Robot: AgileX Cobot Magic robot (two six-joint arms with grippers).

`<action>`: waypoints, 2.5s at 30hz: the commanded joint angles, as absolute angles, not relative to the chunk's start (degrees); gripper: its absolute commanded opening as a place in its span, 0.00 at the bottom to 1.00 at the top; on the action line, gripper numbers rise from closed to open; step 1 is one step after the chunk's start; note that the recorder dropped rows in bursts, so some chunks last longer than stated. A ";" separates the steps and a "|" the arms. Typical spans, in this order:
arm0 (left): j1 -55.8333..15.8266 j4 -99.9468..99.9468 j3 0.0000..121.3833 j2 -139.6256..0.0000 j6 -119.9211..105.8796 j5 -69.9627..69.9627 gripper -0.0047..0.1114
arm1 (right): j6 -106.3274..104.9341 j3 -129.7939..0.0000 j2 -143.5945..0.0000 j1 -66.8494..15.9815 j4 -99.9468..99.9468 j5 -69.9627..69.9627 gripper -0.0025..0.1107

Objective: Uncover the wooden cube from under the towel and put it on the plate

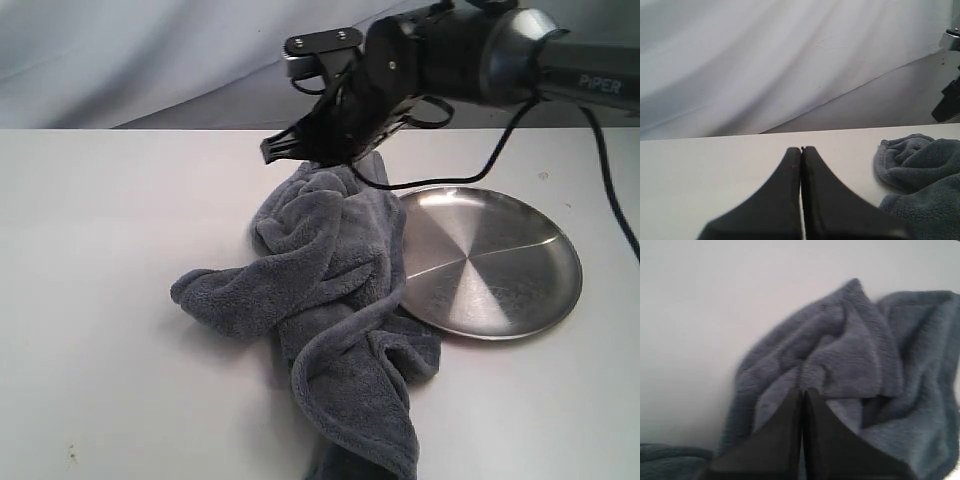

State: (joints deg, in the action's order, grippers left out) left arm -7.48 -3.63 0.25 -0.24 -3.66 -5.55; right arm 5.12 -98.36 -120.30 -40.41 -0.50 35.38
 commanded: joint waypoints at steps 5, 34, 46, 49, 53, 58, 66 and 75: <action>-7.36 -3.77 0.00 0.00 -3.54 -4.94 0.04 | 4.04 -98.18 -120.42 -51.46 -1.72 38.44 0.02; -7.36 -3.77 0.00 0.00 -3.54 -4.94 0.04 | 4.99 -43.44 -88.83 -45.07 -9.74 13.52 0.02; -7.36 -3.77 0.00 0.00 -3.54 -4.94 0.04 | 4.99 -58.05 -97.47 -23.98 -2.10 16.14 0.02; -7.36 -3.77 0.00 0.00 -3.54 -4.94 0.04 | 4.99 -67.46 -103.81 -24.15 -1.96 20.65 0.02; -7.36 -3.77 0.00 0.00 -3.54 -4.94 0.04 | 4.70 -79.98 -111.37 -28.03 -1.74 27.20 0.02; -7.36 -3.77 0.00 0.00 -3.54 -4.94 0.04 | 3.92 -93.31 -118.32 -35.01 -1.74 34.32 0.02; -7.36 -3.77 0.00 0.00 -3.54 -4.94 0.04 | 3.27 -100.53 -121.73 -47.40 -2.19 37.52 0.02; -7.36 -3.77 0.00 0.00 -3.54 -4.94 0.04 | 3.27 -95.75 -120.33 -60.96 -1.76 40.97 0.02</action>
